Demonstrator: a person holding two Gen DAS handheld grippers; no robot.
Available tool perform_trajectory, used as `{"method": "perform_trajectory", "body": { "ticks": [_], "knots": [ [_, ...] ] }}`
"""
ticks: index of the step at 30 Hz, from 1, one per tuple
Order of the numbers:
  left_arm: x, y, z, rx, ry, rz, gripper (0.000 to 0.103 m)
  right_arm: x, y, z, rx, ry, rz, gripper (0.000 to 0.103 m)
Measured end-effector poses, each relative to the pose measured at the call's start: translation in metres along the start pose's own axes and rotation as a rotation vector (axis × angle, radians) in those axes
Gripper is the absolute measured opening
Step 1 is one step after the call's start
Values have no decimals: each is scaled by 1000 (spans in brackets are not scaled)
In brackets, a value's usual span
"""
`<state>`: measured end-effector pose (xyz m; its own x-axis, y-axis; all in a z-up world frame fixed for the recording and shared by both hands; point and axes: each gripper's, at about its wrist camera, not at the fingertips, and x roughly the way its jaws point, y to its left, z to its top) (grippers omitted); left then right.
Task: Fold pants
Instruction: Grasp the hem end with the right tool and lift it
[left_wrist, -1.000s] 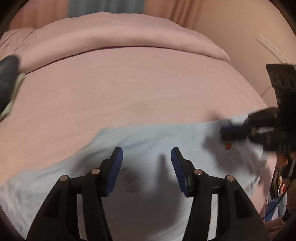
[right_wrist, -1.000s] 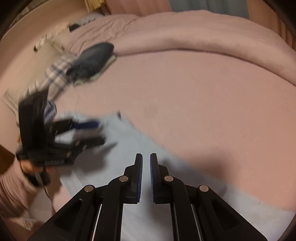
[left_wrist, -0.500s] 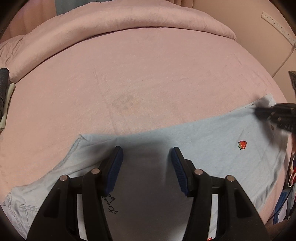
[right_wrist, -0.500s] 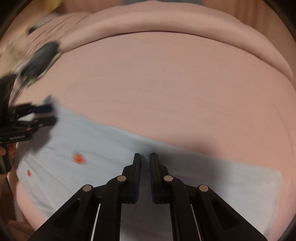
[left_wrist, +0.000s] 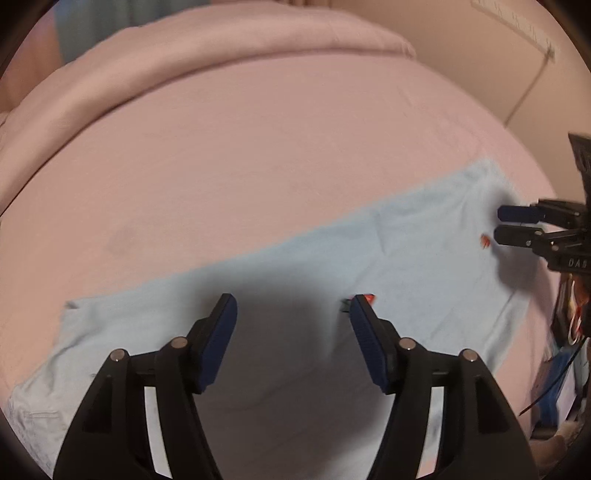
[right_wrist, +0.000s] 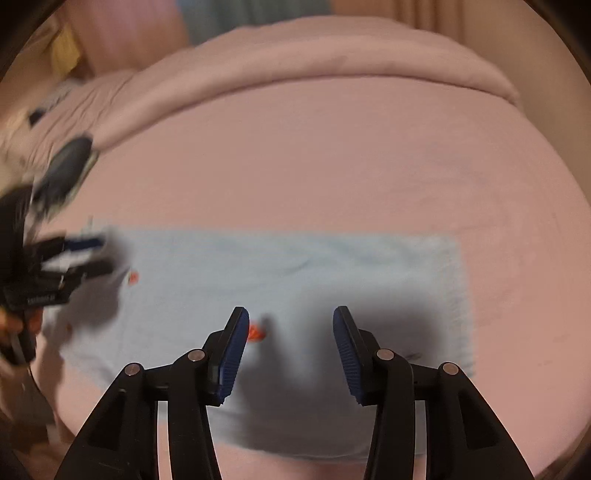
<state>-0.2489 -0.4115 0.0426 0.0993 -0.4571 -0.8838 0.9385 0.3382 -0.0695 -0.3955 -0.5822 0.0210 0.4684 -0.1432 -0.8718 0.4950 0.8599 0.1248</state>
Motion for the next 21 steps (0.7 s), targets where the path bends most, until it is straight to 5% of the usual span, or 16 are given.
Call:
{"method": "perform_trajectory", "body": {
  "ticks": [3, 8, 12, 17, 20, 21],
  "knots": [
    [13, -7, -1, 31, -14, 43, 73, 8, -19, -1, 17, -28, 24, 46],
    [-1, -2, -5, -45, -2, 26, 73, -30, -86, 1, 295, -126, 12, 46],
    [-19, -16, -15, -58, -47, -93, 74, -52, -122, -30, 483, -182, 123, 48],
    [-16, -47, -20, -49, -46, -236, 74, -25, -108, -55, 574, -133, 258, 49],
    [-2, -62, -30, -26, 1, -220, 71, -14, -108, -57, 576, -128, 258, 48],
    [0, -64, -30, -12, 1, -204, 72, -15, -100, -54, 576, -137, 270, 40]
  ]
}}
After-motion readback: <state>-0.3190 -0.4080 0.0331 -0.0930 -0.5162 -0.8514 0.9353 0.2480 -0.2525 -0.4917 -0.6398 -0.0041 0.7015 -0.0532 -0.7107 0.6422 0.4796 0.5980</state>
